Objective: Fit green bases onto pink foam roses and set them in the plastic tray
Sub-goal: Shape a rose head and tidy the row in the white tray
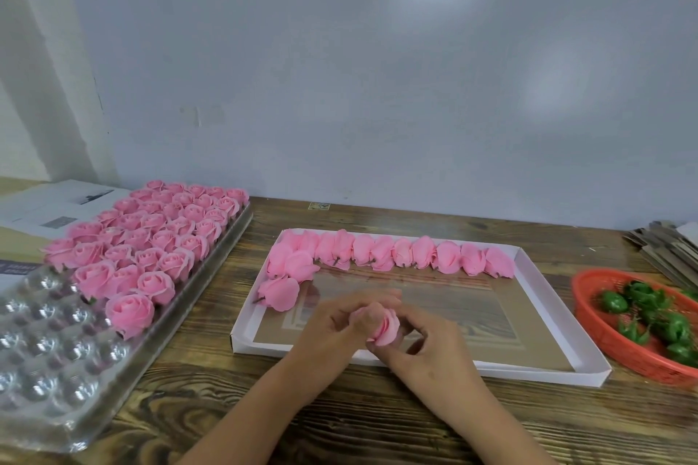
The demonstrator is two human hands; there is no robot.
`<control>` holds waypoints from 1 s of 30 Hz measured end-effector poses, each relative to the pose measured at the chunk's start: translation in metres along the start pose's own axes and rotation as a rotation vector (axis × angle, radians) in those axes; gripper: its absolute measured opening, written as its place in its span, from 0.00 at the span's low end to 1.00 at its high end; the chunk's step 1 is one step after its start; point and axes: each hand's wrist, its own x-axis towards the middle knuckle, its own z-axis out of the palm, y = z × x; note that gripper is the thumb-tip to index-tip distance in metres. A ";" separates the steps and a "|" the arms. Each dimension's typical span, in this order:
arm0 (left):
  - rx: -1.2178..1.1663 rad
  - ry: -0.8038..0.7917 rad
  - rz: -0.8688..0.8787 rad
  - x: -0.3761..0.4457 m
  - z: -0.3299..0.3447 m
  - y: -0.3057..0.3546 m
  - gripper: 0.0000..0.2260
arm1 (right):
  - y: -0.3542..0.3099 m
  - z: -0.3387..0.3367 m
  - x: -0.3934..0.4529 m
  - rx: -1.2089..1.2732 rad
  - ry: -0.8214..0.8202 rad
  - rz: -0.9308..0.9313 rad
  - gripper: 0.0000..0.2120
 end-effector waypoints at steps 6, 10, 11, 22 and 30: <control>0.047 -0.032 0.017 0.001 0.000 -0.002 0.12 | 0.000 0.001 -0.001 0.033 0.000 -0.003 0.10; 0.037 -0.066 -0.025 0.000 0.000 -0.002 0.21 | 0.002 -0.002 0.000 0.031 0.018 0.014 0.17; 0.019 -0.047 -0.027 0.000 0.000 -0.001 0.21 | 0.001 -0.003 0.000 0.014 0.019 0.001 0.17; 0.056 -0.028 -0.011 0.002 -0.004 -0.007 0.10 | 0.001 0.002 -0.002 -0.005 -0.006 -0.039 0.10; 0.189 -0.089 -0.073 0.001 -0.004 -0.006 0.24 | 0.001 -0.001 -0.001 0.056 0.029 -0.016 0.13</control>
